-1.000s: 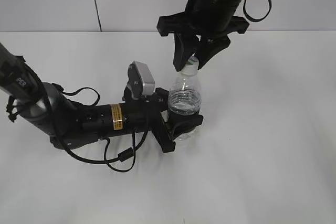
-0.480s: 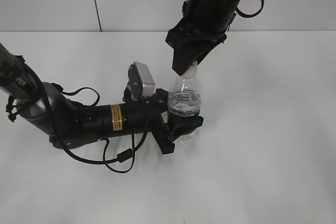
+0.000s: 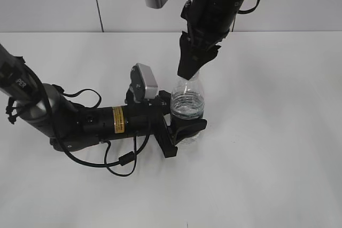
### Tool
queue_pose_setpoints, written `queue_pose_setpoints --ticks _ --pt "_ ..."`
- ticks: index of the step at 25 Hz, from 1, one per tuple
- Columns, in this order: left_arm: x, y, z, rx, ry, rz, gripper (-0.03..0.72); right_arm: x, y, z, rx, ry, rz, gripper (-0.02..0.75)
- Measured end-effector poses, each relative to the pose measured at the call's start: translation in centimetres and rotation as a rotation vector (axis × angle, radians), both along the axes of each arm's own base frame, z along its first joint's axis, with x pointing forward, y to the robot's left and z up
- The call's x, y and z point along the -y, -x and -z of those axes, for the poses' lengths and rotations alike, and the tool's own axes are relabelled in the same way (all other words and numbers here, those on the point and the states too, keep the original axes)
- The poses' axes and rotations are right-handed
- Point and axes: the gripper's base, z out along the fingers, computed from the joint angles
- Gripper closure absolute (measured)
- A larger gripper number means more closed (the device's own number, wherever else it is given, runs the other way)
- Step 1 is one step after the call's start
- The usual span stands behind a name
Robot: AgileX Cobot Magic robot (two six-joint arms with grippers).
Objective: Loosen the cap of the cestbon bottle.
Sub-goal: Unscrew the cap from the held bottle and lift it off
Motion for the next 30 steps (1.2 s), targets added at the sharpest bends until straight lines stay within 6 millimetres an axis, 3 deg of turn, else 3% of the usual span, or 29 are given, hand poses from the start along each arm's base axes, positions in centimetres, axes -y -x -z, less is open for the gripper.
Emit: queue_pose_setpoints --ticks 8,15,22,27,30 --pt "0.0 0.0 0.0 0.0 0.0 0.0 0.285 0.05 -0.01 0.02 0.101 0.012 -0.277 0.433" --pt "-0.01 -0.03 0.0 -0.001 0.0 -0.003 0.285 0.15 -0.07 -0.03 0.151 0.041 -0.387 0.433" --pt "-0.01 -0.04 0.0 -0.002 0.001 -0.005 0.285 0.16 -0.07 -0.02 0.159 0.042 -0.408 0.433" --pt "-0.01 -0.04 0.0 -0.002 0.001 -0.005 0.285 0.16 -0.07 -0.02 0.13 0.04 -0.326 0.433" --pt "-0.01 -0.04 -0.01 -0.001 0.002 -0.005 0.285 0.21 -0.11 -0.01 0.122 0.045 -0.292 0.337"
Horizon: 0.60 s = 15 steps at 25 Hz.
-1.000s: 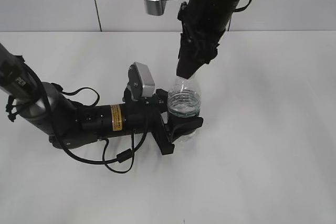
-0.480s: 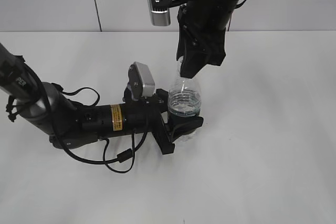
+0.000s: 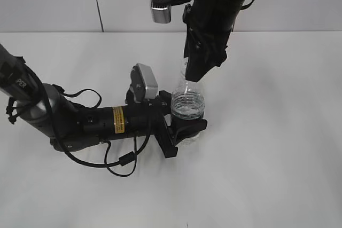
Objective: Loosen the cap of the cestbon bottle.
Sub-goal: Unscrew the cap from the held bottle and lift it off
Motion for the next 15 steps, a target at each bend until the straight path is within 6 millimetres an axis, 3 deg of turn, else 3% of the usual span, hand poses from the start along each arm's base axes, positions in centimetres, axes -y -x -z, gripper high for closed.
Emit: queue_pose_setpoints --ticks 4,11,15 --pt "0.0 0.1 0.0 0.001 -0.001 0.006 0.285 0.0 -0.1 0.0 -0.017 0.001 0.072 0.184" --pt "0.0 0.1 0.0 0.002 -0.001 0.01 0.285 -0.2 0.1 -0.2 -0.089 -0.039 0.236 0.158" --pt "0.0 0.1 0.0 0.003 0.0 0.01 0.285 -0.1 0.6 -1.6 -0.107 -0.076 0.337 0.158"
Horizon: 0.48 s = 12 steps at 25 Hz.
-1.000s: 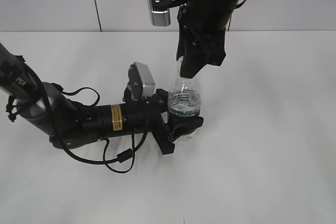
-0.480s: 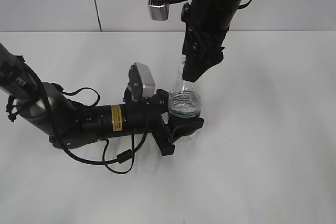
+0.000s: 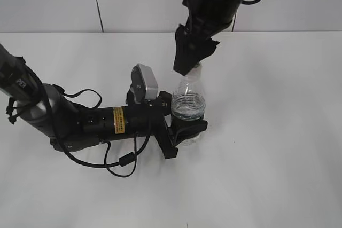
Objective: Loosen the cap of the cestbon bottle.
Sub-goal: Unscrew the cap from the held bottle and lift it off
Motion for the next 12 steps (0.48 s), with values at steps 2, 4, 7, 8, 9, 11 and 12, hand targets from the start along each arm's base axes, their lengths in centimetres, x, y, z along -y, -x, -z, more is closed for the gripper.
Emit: queue_pose_setpoints --ticks 2,4,7,8,9,11,12 --pt "0.0 0.0 0.0 0.0 0.0 0.0 0.285 0.1 0.2 -0.8 -0.019 -0.016 0.086 0.156" --pt "0.0 0.0 0.0 0.0 0.0 0.0 0.285 0.3 0.4 -1.3 -0.049 -0.032 0.185 0.157" --pt "0.0 0.0 0.0 0.0 0.0 0.0 0.285 0.4 0.7 -1.9 -0.105 -0.054 0.351 0.157" --pt "0.0 0.0 0.0 -0.001 0.0 0.0 0.285 0.4 0.7 -2.0 -0.122 -0.059 0.397 0.157" --pt "0.0 0.0 0.0 -0.001 0.0 -0.001 0.285 0.4 0.8 -2.2 -0.142 -0.066 0.451 0.157" --pt "0.0 0.0 0.0 -0.001 0.001 -0.002 0.285 0.5 0.8 -2.4 -0.18 -0.077 0.552 0.157" --pt "0.0 0.0 0.0 -0.001 0.001 -0.002 0.285 0.5 0.8 -2.4 -0.196 -0.081 0.591 0.157"
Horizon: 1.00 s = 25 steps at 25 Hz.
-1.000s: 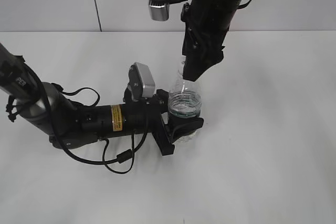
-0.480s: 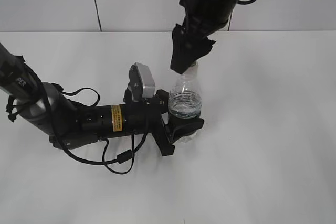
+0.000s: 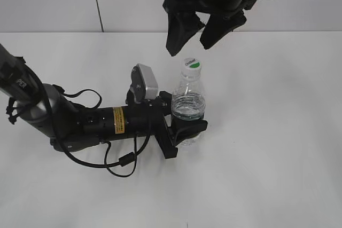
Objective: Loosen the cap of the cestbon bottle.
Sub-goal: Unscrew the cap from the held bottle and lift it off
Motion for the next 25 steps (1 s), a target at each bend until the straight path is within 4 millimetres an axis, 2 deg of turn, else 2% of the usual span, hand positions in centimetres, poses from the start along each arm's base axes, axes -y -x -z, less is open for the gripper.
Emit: queue_pose_setpoints --ticks 4,12,25 --pt "0.0 0.0 0.0 0.0 0.0 0.0 0.285 0.0 0.0 0.0 -0.056 -0.015 0.133 0.157" --pt "0.0 0.0 0.0 0.0 0.0 -0.001 0.285 0.4 -0.1 0.3 -0.093 0.01 0.271 0.157" --pt "0.0 0.0 0.0 0.0 0.0 -0.001 0.285 0.6 0.1 1.3 -0.133 0.034 0.315 0.155"
